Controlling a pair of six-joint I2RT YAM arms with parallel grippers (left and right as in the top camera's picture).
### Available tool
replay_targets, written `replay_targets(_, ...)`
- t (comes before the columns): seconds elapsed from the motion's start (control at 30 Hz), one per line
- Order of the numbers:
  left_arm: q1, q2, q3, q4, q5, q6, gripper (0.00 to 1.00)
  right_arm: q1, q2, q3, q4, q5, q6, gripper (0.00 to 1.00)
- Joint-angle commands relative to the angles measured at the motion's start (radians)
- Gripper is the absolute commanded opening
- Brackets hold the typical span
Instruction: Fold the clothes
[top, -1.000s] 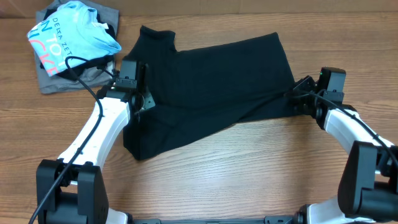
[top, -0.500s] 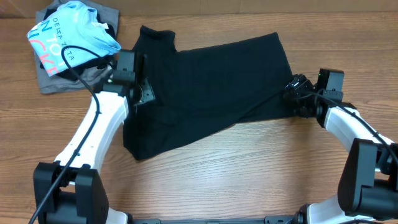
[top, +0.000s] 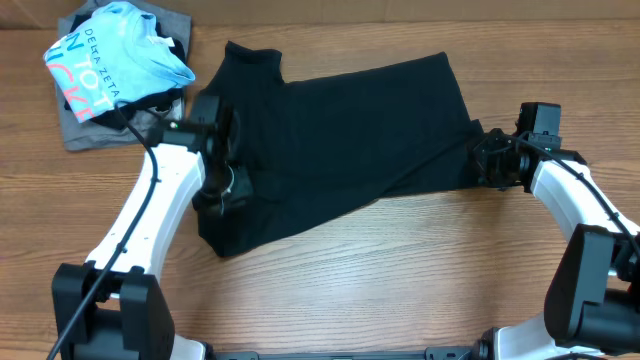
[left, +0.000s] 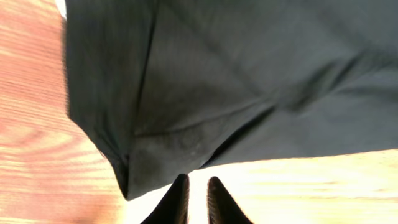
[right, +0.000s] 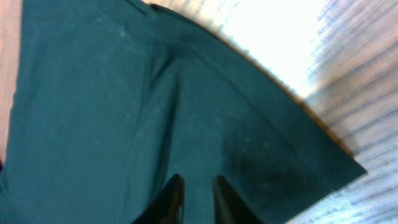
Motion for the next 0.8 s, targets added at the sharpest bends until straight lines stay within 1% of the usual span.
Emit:
replay_targets(0.0,0.004,0.008,-0.104,0.051,0.090,-0.008,0.07,0.000,0.008,0.019,-0.005,0.000,-0.013,0.13)
replay_targets(0.07,0.003,0.008,-0.146,0.087,0.107,-0.008,0.04,0.000,0.017,0.019,-0.005,0.000,-0.023,0.12)
replay_targets(0.3,0.006,0.009,-0.264,0.217,0.114,-0.039,0.04,0.000,0.070,0.019,0.000,0.003,-0.023,0.10)
replay_targets(0.4,0.006,0.012,-0.288,0.264,0.060,-0.066,0.04,0.001,0.094,0.019,0.002,0.003,-0.023,0.10)
replay_targets(0.43,0.006,0.014,-0.295,0.273,0.040,-0.068,0.04,0.002,0.097,0.019,-0.002,0.002,-0.023,0.10)
replay_targets(0.57,0.013,0.035,-0.304,0.277,0.038,-0.068,0.04,0.003,0.100,0.019,-0.009,0.003,-0.023,0.10)
replay_targets(0.77,0.045,0.120,-0.304,0.292,0.026,-0.076,0.04,0.005,0.108,0.019,-0.019,0.030,-0.028,0.10)
